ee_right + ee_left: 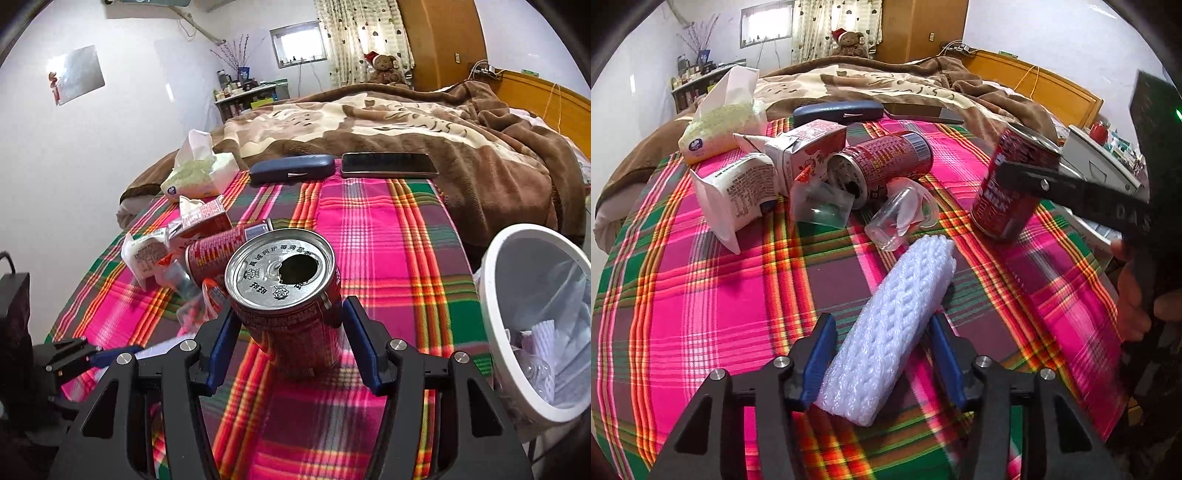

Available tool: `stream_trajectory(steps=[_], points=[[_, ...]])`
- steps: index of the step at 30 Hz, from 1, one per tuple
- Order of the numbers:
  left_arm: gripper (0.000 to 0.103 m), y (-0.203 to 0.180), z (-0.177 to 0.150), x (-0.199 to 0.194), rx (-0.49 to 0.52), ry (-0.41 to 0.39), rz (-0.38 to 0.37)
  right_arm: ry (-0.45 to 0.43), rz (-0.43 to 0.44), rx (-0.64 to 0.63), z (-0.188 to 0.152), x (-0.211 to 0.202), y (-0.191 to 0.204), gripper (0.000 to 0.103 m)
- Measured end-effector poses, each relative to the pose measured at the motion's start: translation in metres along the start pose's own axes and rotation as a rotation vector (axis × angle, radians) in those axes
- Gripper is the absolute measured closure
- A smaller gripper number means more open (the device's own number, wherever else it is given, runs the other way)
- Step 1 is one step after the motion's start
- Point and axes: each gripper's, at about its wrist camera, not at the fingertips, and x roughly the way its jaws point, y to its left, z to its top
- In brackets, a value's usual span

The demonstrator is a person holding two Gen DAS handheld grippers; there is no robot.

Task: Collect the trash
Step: 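Grasp the white foam net with the left tool while the right tool grasps a red can, then carry foam net and red can over the white bin and open both tools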

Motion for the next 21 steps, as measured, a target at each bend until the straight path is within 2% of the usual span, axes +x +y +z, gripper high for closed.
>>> stream_trajectory(steps=[5, 10, 11, 12, 13, 16, 21], points=[[0.05, -0.006, 0.005, 0.005, -0.014, -0.003, -0.016, 0.0, -0.002, 0.009, -0.004, -0.006, -0.007, 0.046], [0.05, -0.014, 0.011, 0.011, 0.002, 0.002, 0.02, 0.001, -0.003, 0.023, -0.006, -0.009, -0.014, 0.046], [0.051, -0.015, 0.011, 0.012, 0.008, 0.004, 0.029, -0.001, -0.002, 0.025, -0.006, -0.01, -0.015, 0.046], [0.06, -0.016, 0.012, 0.012, 0.012, 0.006, 0.041, -0.002, 0.001, 0.026, -0.007, -0.01, -0.015, 0.046], [0.064, -0.017, 0.012, 0.012, 0.01, 0.006, 0.044, -0.003, 0.004, 0.027, -0.008, -0.011, -0.016, 0.046], [0.071, -0.019, 0.012, 0.009, -0.022, 0.001, 0.033, -0.005, 0.009, 0.028, -0.009, -0.012, -0.017, 0.046], [0.072, -0.024, 0.011, 0.003, -0.042, -0.019, 0.03, -0.013, 0.009, 0.031, -0.012, -0.018, -0.022, 0.046]])
